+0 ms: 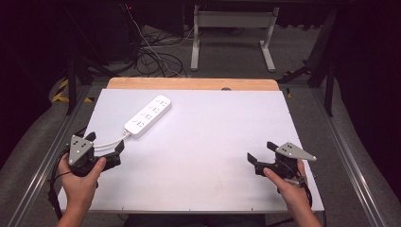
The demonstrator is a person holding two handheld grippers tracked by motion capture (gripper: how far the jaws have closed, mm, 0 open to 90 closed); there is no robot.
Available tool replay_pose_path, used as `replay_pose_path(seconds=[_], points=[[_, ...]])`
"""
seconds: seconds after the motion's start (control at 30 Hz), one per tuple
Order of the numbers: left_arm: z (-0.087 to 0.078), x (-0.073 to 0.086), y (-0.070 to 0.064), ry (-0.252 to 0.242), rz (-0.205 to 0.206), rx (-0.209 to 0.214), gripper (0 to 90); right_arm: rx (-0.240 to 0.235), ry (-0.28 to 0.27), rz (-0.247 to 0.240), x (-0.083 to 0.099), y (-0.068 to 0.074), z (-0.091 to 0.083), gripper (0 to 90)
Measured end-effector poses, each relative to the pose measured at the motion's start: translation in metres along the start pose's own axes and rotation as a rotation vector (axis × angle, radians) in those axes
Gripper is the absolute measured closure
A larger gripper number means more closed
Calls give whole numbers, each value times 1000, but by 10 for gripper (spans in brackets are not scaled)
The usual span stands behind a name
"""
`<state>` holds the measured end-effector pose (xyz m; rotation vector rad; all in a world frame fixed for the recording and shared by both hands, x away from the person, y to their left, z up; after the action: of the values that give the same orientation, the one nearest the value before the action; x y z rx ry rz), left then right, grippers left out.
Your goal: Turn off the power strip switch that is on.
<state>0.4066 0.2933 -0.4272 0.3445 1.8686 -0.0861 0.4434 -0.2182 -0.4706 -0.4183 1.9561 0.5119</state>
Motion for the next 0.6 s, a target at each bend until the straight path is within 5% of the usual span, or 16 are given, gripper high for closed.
replay_pose_path(seconds=[0.6], points=[[-1,4,5,9,-16,-10,40,-2,0,-6,-1,3,0,104]])
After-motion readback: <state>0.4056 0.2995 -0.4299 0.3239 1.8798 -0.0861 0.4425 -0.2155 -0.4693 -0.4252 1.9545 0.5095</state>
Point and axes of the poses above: each handheld gripper's, and its own axes: z roughly forward along the jaws, x roughly out of its underside, y roughly to its left, the point moved 3 cm from there along z, roughly forward along the jaws, and after that the axes turned 6 degrees about z, right-handed, at the moved point
